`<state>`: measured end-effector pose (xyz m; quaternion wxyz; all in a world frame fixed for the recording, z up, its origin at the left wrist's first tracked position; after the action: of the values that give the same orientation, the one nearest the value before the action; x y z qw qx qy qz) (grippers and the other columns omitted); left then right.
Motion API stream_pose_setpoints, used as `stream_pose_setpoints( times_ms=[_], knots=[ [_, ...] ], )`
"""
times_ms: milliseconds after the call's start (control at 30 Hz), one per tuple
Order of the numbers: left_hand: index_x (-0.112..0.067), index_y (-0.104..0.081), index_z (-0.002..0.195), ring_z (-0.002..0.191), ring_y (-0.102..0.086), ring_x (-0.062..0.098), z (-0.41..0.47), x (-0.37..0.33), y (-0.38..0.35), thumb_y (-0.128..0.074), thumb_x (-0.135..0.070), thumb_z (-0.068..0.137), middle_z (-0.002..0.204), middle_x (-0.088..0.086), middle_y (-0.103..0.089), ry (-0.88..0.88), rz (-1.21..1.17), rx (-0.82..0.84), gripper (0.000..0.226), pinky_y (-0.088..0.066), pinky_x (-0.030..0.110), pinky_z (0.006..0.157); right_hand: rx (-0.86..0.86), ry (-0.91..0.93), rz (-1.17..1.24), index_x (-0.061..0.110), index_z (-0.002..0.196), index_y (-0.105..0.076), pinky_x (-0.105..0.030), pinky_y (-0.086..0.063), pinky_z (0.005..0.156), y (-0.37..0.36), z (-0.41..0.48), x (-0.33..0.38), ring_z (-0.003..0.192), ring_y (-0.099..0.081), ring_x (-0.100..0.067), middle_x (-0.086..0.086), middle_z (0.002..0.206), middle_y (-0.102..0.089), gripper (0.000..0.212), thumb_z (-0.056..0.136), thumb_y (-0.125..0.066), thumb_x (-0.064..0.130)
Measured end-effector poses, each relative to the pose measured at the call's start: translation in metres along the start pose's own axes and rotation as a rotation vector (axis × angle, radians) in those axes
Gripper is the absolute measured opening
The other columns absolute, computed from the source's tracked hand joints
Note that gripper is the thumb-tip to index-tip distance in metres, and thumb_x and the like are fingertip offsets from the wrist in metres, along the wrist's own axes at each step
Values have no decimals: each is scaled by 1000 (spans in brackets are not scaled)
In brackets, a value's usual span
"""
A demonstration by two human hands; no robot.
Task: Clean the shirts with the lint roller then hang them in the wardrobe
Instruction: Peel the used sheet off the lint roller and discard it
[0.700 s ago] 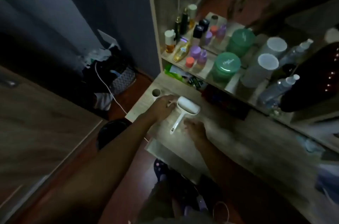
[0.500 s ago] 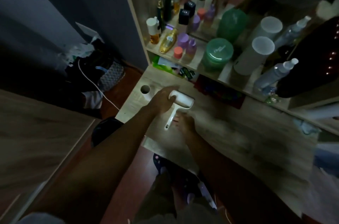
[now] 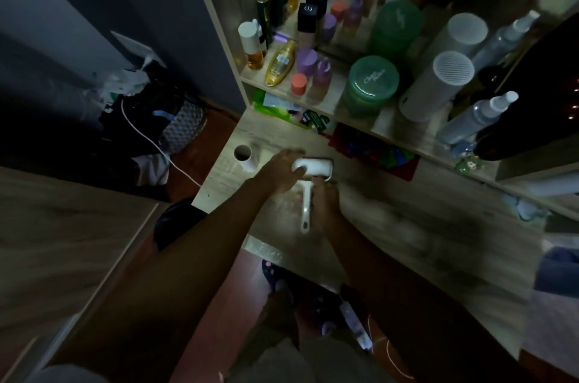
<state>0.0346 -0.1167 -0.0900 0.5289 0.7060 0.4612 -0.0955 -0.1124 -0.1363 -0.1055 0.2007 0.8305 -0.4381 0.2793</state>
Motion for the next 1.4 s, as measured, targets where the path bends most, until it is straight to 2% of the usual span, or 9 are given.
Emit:
stream_pose_setpoints(
  times_ms=[300, 433, 567, 700, 833, 1033, 1100, 1233, 1400],
  knots=[
    [-17, -52, 143, 126, -55, 17, -93, -53, 47, -62, -32, 98, 140, 4, -59, -162, -186, -218, 48, -43, 29, 105, 314, 251, -314, 24, 81, -53, -11, -46, 44, 8, -86, 52, 42, -56, 6, 22, 50, -61, 29, 106, -37, 25],
    [-20, -56, 134, 109, -56, -3, -156, -70, 78, -62, -28, 99, 127, -7, -64, -158, -281, -322, 36, -41, 6, 92, 420, 226, -357, 15, 69, -60, -25, -42, 45, 0, -134, 70, 40, -53, -15, 0, 49, -59, 46, 102, -45, 44],
    [-30, -55, 123, 102, -60, -9, -223, -93, 106, -63, -34, 97, 116, -21, -63, -106, -432, -528, 27, -45, 9, 84, 448, 394, -437, 20, 71, -59, -32, -42, 48, -5, -186, 96, 47, -53, -25, -8, 55, -58, 45, 102, -41, 48],
    [-25, -56, 119, 98, -66, 6, -285, -106, 122, -65, -28, 97, 110, -10, -66, -103, -617, -701, 23, -54, 19, 74, 445, 704, -588, 13, 80, -64, -38, -52, 45, -13, -243, 124, 51, -63, -40, -12, 59, -64, 38, 102, -46, 39],
    [-26, -55, 116, 80, -70, 27, -329, -106, 119, -65, -27, 98, 105, 12, -69, -76, -840, -768, 21, -57, 38, 60, 468, 846, -734, 14, 96, -62, -34, -49, 41, -28, -281, 128, 43, -61, -26, -7, 63, -62, 27, 102, -43, 32],
    [-15, -46, 115, 56, -59, 30, -387, -97, 106, -60, -23, 99, 83, 21, -64, -71, -1129, -804, 22, -48, 31, 45, 517, 1038, -876, 2, 99, -62, -28, -44, 55, -50, -341, 113, 50, -49, -13, -4, 59, -51, 37, 105, -38, 30],
    [-14, -44, 114, 52, -57, 27, -403, -98, 101, -57, -22, 101, 77, 18, -63, -72, -1172, -827, 20, -47, 29, 42, 590, 1062, -880, 1, 97, -63, -28, -46, 54, -56, -358, 109, 52, -54, -18, -7, 65, -58, 18, 92, -63, 18],
    [-19, -46, 109, 48, -57, 26, -427, -101, 102, -53, -20, 102, 72, 15, -62, -110, -1188, -873, 9, -46, 29, 42, 624, 1099, -1019, -4, 93, -66, -33, -50, 46, -67, -358, 94, 53, -59, -31, -18, 76, -64, 46, 51, -83, -6],
    [-20, -46, 108, 48, -55, 26, -450, -98, 110, -51, -17, 103, 72, 17, -61, -151, -1187, -930, 7, -45, 28, 42, 623, 1201, -890, 2, 96, -63, -38, -51, 59, -78, -401, 102, 63, -60, -32, -15, 76, -63, 20, 96, -59, 21]
  ],
)
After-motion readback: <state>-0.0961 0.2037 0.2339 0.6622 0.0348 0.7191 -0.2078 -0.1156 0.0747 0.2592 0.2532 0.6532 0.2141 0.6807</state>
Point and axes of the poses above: each hand's wrist, its own z-axis towards the middle knuckle, its own y-axis out of the back of the hand, x = y × z, the point moved 7 cm from there along z, towards the middle knuckle
